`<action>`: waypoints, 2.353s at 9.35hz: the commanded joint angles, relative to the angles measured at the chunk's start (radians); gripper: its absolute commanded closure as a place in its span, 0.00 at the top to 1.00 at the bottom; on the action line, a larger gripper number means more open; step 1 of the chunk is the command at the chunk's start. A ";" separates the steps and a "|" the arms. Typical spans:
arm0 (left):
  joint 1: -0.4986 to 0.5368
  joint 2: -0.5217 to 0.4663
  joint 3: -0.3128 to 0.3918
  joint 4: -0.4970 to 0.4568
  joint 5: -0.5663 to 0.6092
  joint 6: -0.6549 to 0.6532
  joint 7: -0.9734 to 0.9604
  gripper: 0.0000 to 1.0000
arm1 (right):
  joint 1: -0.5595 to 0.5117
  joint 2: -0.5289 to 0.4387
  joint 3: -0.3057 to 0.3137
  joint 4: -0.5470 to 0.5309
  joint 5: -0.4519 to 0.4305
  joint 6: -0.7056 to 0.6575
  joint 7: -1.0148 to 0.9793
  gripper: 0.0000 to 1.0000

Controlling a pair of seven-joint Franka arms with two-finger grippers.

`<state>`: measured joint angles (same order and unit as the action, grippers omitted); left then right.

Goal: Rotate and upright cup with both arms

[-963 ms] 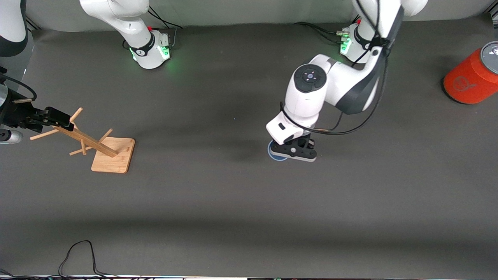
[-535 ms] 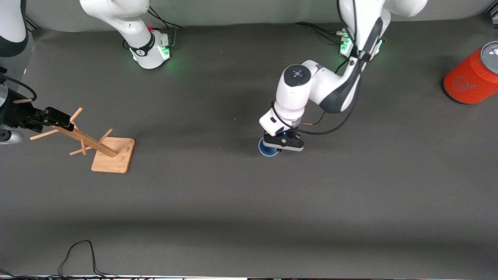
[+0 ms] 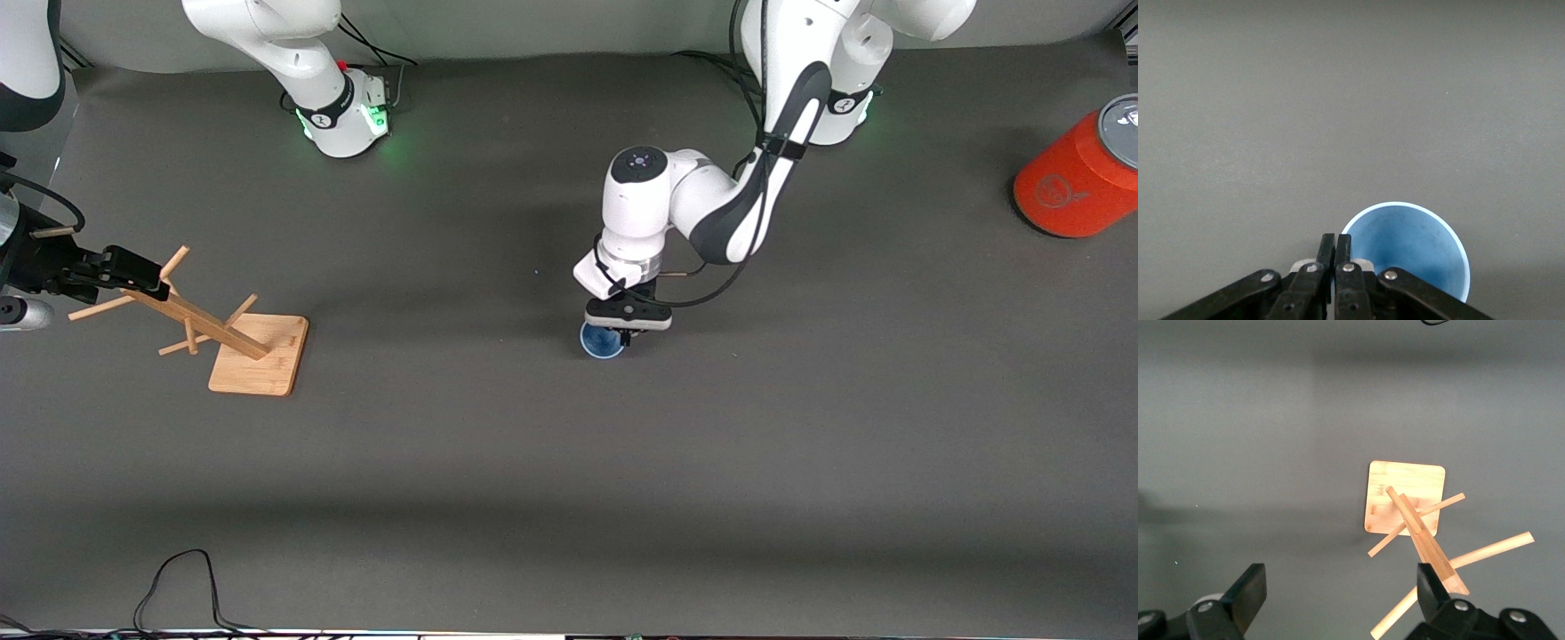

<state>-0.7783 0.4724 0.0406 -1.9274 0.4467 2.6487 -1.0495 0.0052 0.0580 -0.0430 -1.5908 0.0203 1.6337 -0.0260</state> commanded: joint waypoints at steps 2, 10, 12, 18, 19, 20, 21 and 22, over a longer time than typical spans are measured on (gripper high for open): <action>-0.016 0.028 0.013 -0.002 0.078 0.016 -0.104 0.00 | 0.001 -0.001 -0.001 -0.004 -0.008 0.017 -0.023 1.00; -0.044 -0.024 0.002 -0.001 0.073 -0.084 -0.109 1.00 | 0.001 0.003 -0.001 -0.004 -0.008 0.023 -0.023 1.00; -0.045 -0.008 0.002 0.007 0.070 -0.084 -0.107 1.00 | -0.001 0.003 -0.003 -0.004 -0.008 0.023 -0.023 1.00; 0.013 -0.021 0.007 0.253 -0.217 -0.417 0.220 1.00 | -0.001 0.005 -0.005 -0.004 -0.008 0.028 -0.023 1.00; 0.063 -0.021 0.005 0.348 -0.261 -0.529 0.317 1.00 | -0.001 0.005 -0.005 -0.004 -0.008 0.028 -0.023 1.00; 0.120 -0.021 0.004 0.437 -0.296 -0.646 0.412 1.00 | -0.001 0.005 -0.005 -0.004 -0.008 0.028 -0.023 1.00; 0.176 -0.026 0.004 0.502 -0.348 -0.730 0.512 1.00 | -0.001 0.005 -0.005 -0.004 -0.008 0.028 -0.023 1.00; 0.233 -0.055 0.005 0.524 -0.362 -0.790 0.592 1.00 | -0.001 0.005 -0.005 -0.004 -0.008 0.028 -0.023 1.00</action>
<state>-0.6057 0.4328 0.0545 -1.4553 0.1222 1.9374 -0.5604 0.0042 0.0649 -0.0449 -1.5939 0.0203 1.6485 -0.0261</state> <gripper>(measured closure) 0.000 0.000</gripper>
